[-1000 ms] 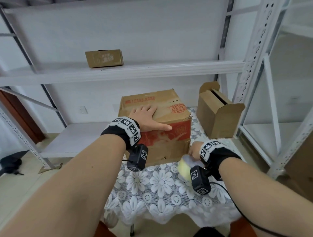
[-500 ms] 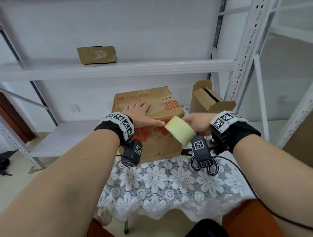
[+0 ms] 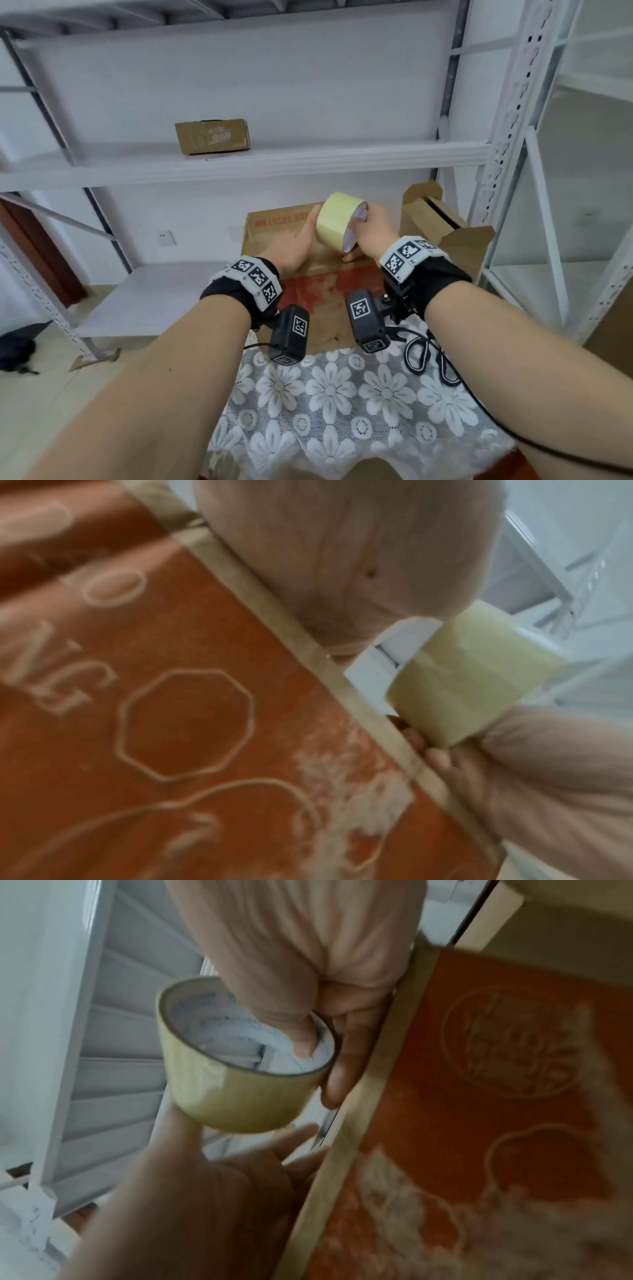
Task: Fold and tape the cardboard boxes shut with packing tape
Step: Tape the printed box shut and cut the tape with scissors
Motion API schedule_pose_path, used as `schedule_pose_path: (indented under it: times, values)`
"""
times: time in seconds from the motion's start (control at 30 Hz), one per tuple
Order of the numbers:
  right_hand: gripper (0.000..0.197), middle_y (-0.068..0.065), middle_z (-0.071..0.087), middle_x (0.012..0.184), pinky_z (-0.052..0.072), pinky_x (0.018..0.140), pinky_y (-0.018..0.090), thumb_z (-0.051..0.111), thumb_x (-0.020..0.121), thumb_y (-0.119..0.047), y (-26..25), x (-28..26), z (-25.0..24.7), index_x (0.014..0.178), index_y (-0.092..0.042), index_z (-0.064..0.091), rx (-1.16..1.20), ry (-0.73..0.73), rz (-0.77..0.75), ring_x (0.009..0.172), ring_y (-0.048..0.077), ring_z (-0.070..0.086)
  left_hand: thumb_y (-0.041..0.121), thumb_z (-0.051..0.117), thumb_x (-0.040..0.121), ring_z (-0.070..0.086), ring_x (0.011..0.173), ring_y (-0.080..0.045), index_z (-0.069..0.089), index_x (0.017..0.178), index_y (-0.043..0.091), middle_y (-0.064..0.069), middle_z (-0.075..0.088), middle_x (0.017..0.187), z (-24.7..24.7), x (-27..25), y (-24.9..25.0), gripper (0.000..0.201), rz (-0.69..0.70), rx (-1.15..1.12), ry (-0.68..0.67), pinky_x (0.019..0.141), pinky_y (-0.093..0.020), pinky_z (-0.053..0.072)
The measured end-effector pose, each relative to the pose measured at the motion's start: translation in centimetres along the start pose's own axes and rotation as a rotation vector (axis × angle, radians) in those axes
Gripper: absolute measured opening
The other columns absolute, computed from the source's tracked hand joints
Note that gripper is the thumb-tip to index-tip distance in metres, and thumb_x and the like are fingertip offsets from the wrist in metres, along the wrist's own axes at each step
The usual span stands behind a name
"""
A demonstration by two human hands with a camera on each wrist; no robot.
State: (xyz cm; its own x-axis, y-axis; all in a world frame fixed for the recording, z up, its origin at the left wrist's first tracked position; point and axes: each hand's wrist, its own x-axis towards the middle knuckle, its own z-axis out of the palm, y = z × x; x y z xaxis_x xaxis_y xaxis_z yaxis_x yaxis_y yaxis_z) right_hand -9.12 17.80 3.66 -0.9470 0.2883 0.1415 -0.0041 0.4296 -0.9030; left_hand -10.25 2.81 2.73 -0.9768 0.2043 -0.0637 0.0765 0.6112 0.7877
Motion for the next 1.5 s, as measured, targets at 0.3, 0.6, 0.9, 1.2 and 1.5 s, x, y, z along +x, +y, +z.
schedule_pose_path:
  times: [0.3, 0.6, 0.9, 1.2, 1.5]
  values:
    - [0.018, 0.003, 0.061, 0.082, 0.039, 0.06, 0.016, 0.049, 0.09, 0.001, -0.2, 3.0, 2.7, 0.091, -0.011, 0.063, 0.068, 0.083, -0.217, 0.073, 0.014, 0.055, 0.094, 0.018, 0.066, 0.051, 0.128, -0.028, 0.044, 0.143, 0.032, -0.009, 0.053, 0.141, -0.2, 0.5, -0.3, 0.102, 0.147, -0.13, -0.048, 0.114, -0.049, 0.031]
    - [0.028, 0.014, 0.068, 0.107, 0.052, 0.091, 0.045, 0.048, 0.09, 0.0, 1.8, 4.1, 2.9, 0.094, -0.017, 0.069, 0.357, -0.023, -0.063, 0.102, 0.03, 0.064, 0.042, 0.081, 0.073, 0.062, 0.105, -0.016, 0.059, 0.121, 0.024, 0.003, 0.068, 0.114, 0.2, 1.5, -0.5, 0.057, 0.212, 0.035, 0.022, 0.097, -0.041, 0.049]
    - [0.045, 0.005, 0.065, 0.111, 0.054, 0.088, 0.036, 0.077, 0.068, -0.044, 1.5, 3.2, 2.3, 0.104, -0.023, 0.061, 0.627, -0.194, -0.003, 0.101, 0.019, 0.064, 0.034, 0.081, 0.074, 0.063, 0.103, -0.021, 0.065, 0.114, 0.015, -0.004, 0.07, 0.11, 1.2, 2.4, -0.2, 0.047, 0.229, 0.172, 0.176, 0.092, -0.039, 0.049]
    - [0.021, 0.013, 0.061, 0.115, 0.054, 0.078, 0.027, 0.064, 0.089, -0.016, 2.1, 3.8, 2.3, 0.109, -0.011, 0.061, 0.797, -0.155, 0.024, 0.096, 0.019, 0.062, 0.028, 0.08, 0.077, 0.059, 0.111, -0.021, 0.056, 0.124, 0.012, -0.005, 0.064, 0.119, 1.2, 3.0, -0.7, 0.055, 0.216, 0.157, 0.209, 0.096, -0.035, 0.046]
    - [0.016, 0.013, 0.061, 0.11, 0.055, 0.078, 0.027, 0.05, 0.098, -0.015, 2.0, 3.6, 2.3, 0.105, -0.01, 0.063, 0.762, -0.11, 0.007, 0.092, 0.016, 0.061, 0.016, 0.071, 0.085, 0.055, 0.115, -0.024, 0.045, 0.126, 0.01, -0.008, 0.06, 0.123, 1.1, 3.1, -0.9, 0.049, 0.183, 0.173, 0.226, 0.085, -0.026, 0.038]
